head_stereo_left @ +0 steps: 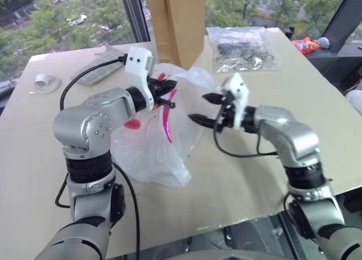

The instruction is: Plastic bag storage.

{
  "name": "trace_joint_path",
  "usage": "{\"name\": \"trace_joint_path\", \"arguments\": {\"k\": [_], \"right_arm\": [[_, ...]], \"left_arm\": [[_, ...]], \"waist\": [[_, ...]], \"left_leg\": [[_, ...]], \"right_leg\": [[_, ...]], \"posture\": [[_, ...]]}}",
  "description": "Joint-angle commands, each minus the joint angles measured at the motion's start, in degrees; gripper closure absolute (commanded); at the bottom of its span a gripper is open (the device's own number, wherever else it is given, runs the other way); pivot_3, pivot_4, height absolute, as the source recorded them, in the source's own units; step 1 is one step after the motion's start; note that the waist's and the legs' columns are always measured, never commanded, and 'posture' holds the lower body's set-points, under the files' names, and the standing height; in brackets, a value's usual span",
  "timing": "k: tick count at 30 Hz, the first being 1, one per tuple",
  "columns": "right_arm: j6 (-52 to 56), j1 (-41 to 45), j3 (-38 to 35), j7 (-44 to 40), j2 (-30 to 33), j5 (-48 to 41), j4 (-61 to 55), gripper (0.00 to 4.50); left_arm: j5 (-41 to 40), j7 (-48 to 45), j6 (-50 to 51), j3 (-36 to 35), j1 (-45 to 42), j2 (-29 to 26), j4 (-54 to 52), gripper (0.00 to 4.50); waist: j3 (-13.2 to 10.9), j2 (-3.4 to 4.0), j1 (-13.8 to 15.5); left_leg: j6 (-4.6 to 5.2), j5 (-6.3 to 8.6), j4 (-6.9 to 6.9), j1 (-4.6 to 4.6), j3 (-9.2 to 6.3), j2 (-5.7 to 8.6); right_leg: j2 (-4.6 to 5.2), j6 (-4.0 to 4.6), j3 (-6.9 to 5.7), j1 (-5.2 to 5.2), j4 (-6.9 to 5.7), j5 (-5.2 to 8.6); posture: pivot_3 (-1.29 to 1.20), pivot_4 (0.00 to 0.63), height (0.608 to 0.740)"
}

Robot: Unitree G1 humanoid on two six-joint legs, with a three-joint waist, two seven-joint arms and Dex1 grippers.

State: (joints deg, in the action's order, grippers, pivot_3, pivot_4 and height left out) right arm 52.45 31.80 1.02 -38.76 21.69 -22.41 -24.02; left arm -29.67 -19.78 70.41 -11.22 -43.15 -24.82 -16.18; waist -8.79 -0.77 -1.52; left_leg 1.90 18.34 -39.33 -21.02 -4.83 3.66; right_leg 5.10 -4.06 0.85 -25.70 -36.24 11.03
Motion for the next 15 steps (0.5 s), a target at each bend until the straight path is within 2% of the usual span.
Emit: {"name": "trace_joint_path", "arguments": {"k": [1, 4, 7, 9, 15], "right_arm": [[6.7, -5.5, -7.6, 2.0, 7.3, -2.0, -10.7, 0.07], [8.6, -14.6, -13.0, 2.8, 16.5, 1.2, -14.3, 0.07], [4.8, -22.4, -12.9, 3.1, 24.1, 6.2, -11.6, 0.07], [2.5, -24.4, -12.2, 2.5, 25.8, 6.7, -9.8, 0.07], [-9.4, -23.0, -5.0, 1.0, 24.7, 10.8, 9.2, 0.07]], "left_arm": [[-0.1, -1.8, -3.1, 1.2, -1.1, -0.8, 0.3, 4.50], [-0.2, -3.5, -4.3, 2.7, -1.6, -1.4, 1.5, 4.50], [-0.2, -4.9, -5.5, 4.1, -1.9, -1.9, 2.1, 4.50], [-0.2, -5.2, -5.9, 4.5, -1.9, -2.1, 2.3, 4.50], [-0.2, -5.5, -5.9, 4.6, -1.9, -3.1, 1.2, 4.50]], "waist": [[0.0, -0.01, 0.7], [0.0, -0.02, 0.9], [-0.1, -0.06, 1.2], [-0.1, -0.07, 1.1], [-0.1, -0.09, 0.7]], "left_leg": [[0.01, 0.00, 0.01, 0.00, 0.01, 0.02], [0.01, 0.00, 0.04, 0.00, 0.02, 0.02], [0.03, 0.01, 0.02, 0.00, 0.08, 0.04], [0.04, 0.00, 0.01, 0.05, 0.17, 0.06], [0.04, 0.00, -0.01, 0.28, 0.38, -0.01]], "right_leg": [[0.00, 0.00, 0.00, 0.00, 0.01, 0.00], [-0.01, 0.00, 0.00, 0.00, 0.03, 0.00], [-0.01, -0.01, 0.02, 0.05, 0.06, 0.00], [0.03, -0.02, 0.11, 0.05, 0.01, 0.00], [-0.09, -0.01, 0.27, 0.12, -0.12, -0.01]], "posture": [[0.00, 0.150, 0.740], [0.00, 0.150, 0.740], [0.00, 0.150, 0.740], [0.00, 0.150, 0.740], [0.00, 0.150, 0.740]]}}
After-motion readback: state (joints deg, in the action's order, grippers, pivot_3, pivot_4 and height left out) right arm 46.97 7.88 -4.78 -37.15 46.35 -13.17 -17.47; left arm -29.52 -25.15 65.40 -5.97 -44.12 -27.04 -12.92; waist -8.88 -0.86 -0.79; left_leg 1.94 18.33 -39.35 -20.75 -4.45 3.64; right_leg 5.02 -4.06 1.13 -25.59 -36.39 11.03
